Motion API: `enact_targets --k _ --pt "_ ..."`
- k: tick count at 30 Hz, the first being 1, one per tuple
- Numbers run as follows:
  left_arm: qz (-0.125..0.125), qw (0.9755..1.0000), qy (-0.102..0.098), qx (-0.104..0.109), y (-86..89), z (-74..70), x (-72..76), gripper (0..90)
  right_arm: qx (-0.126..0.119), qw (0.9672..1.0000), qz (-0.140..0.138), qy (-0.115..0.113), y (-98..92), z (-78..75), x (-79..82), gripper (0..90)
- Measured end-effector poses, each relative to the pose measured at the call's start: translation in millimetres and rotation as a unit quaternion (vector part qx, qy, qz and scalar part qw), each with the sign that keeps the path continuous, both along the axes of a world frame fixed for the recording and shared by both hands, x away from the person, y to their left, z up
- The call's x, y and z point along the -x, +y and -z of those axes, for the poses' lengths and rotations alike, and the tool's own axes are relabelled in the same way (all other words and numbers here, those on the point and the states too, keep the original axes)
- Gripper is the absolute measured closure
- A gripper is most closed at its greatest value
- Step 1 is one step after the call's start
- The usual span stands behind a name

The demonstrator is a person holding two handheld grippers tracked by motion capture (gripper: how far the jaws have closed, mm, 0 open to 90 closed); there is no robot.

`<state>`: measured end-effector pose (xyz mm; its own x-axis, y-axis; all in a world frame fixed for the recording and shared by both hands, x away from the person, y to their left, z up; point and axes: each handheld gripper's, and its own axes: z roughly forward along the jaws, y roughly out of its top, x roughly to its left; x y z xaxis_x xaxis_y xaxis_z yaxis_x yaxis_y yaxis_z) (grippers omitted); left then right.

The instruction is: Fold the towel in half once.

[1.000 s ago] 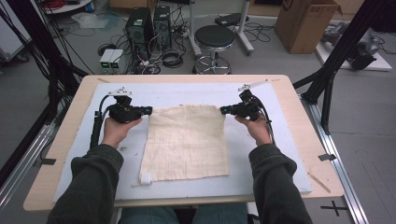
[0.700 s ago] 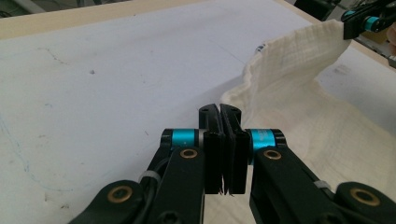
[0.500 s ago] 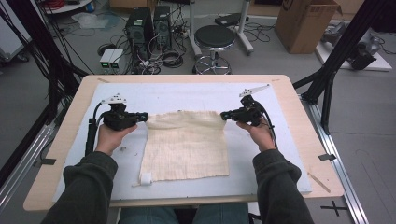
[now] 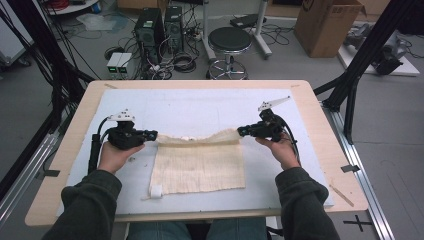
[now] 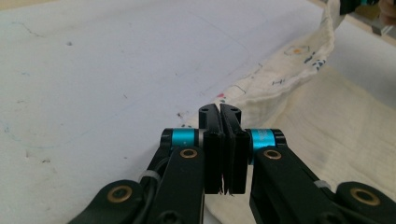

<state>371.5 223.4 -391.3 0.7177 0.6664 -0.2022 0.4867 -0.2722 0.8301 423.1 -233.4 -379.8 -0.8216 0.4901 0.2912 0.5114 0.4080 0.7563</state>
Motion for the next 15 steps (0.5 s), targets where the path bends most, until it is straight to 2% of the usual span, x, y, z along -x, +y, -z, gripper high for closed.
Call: enact_targets --k 4,5,7,12,15 --pt "0.005 1.0000 -0.005 0.001 -2.0 0.7 5.8 87.6 0.003 0.9999 -0.009 -0.005 2.1 -2.8 5.1 86.3" --pt "0.002 1.0000 -0.004 0.002 -1.2 1.7 7.1 87.6 0.005 0.9999 -0.012 0.001 2.1 -3.2 6.3 86.3" --pt "0.002 1.0000 0.000 0.009 1.5 4.7 9.5 87.6 0.005 0.9999 -0.016 -0.003 1.7 -2.3 8.2 86.3" --pt "0.012 0.9998 -0.004 0.015 3.0 5.7 16.7 87.6 0.001 0.9998 -0.018 0.000 -2.7 5.6 15.2 86.3" --pt "0.017 0.9998 -0.004 0.008 3.1 7.3 20.9 87.6 0.000 0.9998 -0.017 0.003 -5.2 10.6 20.2 86.3"
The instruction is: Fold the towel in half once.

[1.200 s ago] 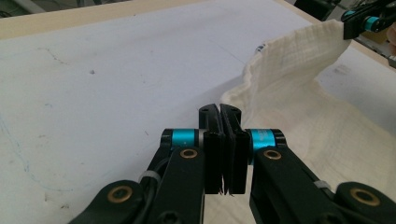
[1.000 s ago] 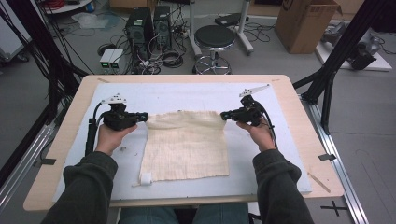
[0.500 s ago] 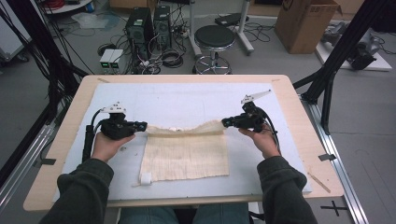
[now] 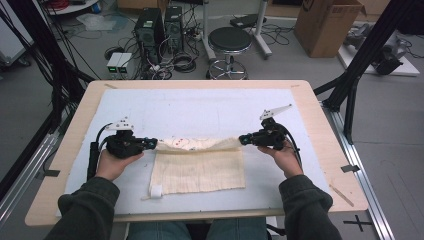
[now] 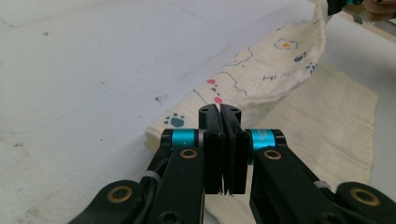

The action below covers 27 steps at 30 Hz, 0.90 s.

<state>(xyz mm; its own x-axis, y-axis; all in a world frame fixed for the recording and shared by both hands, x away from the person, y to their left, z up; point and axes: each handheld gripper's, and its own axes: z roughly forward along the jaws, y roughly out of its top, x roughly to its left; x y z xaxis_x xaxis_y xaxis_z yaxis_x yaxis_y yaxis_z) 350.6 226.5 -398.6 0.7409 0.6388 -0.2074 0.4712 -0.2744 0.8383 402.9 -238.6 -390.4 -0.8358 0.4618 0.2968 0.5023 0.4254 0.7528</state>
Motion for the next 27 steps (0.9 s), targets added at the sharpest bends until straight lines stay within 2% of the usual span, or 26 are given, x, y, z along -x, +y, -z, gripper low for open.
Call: enact_targets --k 5,7,12,18,27 --pt "0.000 1.0000 0.004 0.005 3.2 6.2 6.8 87.6 -0.004 1.0000 -0.001 0.006 -3.7 5.4 6.5 86.3" --pt "0.003 1.0000 0.001 -0.001 2.8 6.5 10.0 87.6 -0.006 0.9999 -0.003 0.008 -4.2 6.5 9.0 86.3" --pt "0.010 0.9999 -0.003 -0.001 2.2 7.2 17.0 87.5 -0.011 0.9999 -0.013 0.002 -3.0 5.3 16.7 86.3" --pt "0.012 0.9999 0.005 -0.002 3.8 15.7 24.5 87.4 -0.012 0.9998 -0.013 0.005 -4.2 11.8 23.1 86.3" --pt "0.029 0.9995 -0.009 -0.012 -1.1 10.7 36.5 87.3 -0.018 0.9998 -0.013 0.000 -7.7 14.1 35.0 86.3"
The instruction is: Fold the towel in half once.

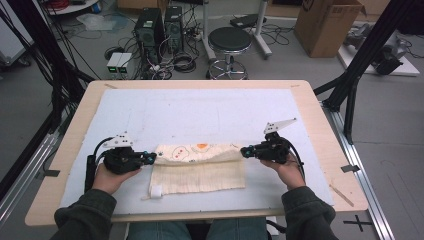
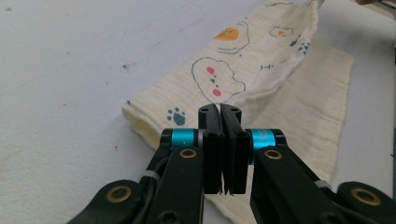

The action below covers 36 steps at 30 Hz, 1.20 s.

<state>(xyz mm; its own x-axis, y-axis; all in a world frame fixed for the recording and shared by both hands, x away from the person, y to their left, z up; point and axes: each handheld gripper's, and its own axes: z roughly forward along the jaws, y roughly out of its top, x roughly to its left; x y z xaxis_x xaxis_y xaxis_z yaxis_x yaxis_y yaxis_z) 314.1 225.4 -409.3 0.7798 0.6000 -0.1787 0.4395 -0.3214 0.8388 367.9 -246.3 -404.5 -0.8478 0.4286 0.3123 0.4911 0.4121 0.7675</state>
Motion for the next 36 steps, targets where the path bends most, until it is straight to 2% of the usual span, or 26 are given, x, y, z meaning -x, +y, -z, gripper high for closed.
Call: enact_targets --k 2,4,8,9,14,20,25,36 --pt "0.003 1.0000 -0.004 -0.003 -0.6 -1.6 3.5 87.3 -0.001 1.0000 0.000 -0.001 -1.2 0.6 3.0 86.3" --pt "0.004 1.0000 -0.003 0.003 -0.7 -1.0 6.2 87.3 0.001 1.0000 -0.003 -0.005 -1.3 1.3 6.0 86.3" --pt "0.004 1.0000 0.001 0.005 1.6 3.3 11.9 87.3 0.001 1.0000 -0.007 -0.003 -1.6 4.8 10.2 86.3" --pt "0.003 1.0000 0.002 0.006 1.8 4.2 13.8 87.2 0.002 1.0000 -0.006 0.003 -1.3 5.4 11.7 86.3" --pt "0.012 0.9999 0.002 0.000 1.9 7.1 24.3 87.1 0.009 0.9998 -0.015 0.000 0.4 8.8 17.8 86.3" --pt "0.017 0.9998 0.007 0.003 3.3 15.1 34.0 87.0 0.018 0.9997 -0.018 0.003 0.3 13.8 26.3 86.3" --pt "0.023 0.9997 0.007 -0.001 2.0 17.4 38.5 87.0 0.028 0.9993 -0.021 0.011 1.0 20.2 32.0 86.2" --pt "0.034 0.9994 0.010 0.000 3.1 22.3 46.6 86.9 0.035 0.9990 -0.026 0.013 1.5 27.8 38.3 86.2"
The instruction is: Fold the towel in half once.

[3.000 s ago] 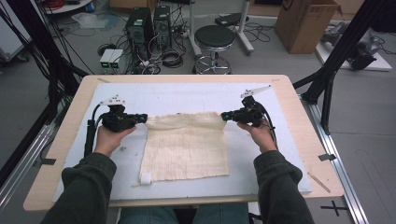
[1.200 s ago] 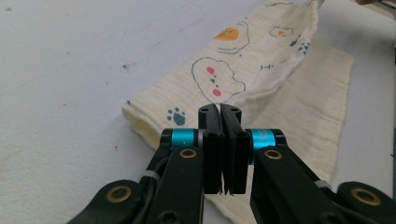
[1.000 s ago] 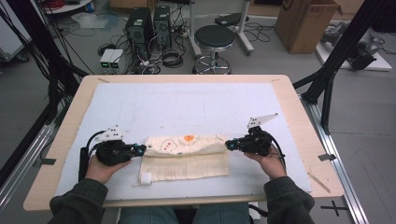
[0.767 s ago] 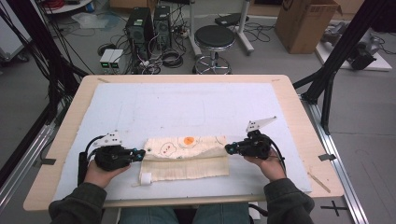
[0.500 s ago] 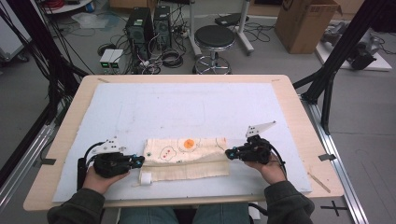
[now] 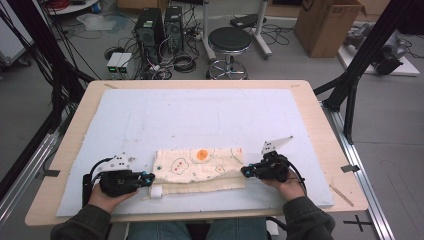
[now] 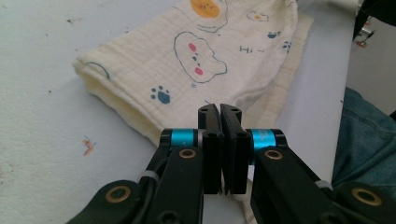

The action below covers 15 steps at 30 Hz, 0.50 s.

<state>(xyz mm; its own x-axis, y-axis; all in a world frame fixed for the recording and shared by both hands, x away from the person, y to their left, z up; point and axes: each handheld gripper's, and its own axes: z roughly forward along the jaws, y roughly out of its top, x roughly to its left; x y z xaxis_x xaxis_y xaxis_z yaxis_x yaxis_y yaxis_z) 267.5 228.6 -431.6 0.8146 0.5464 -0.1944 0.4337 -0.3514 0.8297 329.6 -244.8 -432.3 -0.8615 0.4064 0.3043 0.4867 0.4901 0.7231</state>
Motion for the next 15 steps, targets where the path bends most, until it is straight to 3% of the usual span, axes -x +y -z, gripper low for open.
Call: enact_targets --k 5,8,12,15 --pt "0.006 1.0000 0.001 0.003 -0.2 0.4 2.0 86.0 -0.003 1.0000 -0.004 -0.001 0.9 0.5 2.5 85.1" --pt "0.007 0.9998 0.003 0.017 2.6 -1.5 2.4 70.5 -0.020 0.9995 -0.021 0.014 0.0 -1.3 6.6 73.1" --pt "-0.003 0.9987 -0.009 0.050 5.8 -6.3 1.5 65.1 -0.039 0.9988 -0.028 -0.008 -5.3 -11.6 18.5 68.4" --pt "-0.010 0.9985 -0.012 0.051 0.8 -7.5 -1.8 66.2 -0.056 0.9981 -0.018 -0.017 -9.2 -16.5 18.8 68.0"
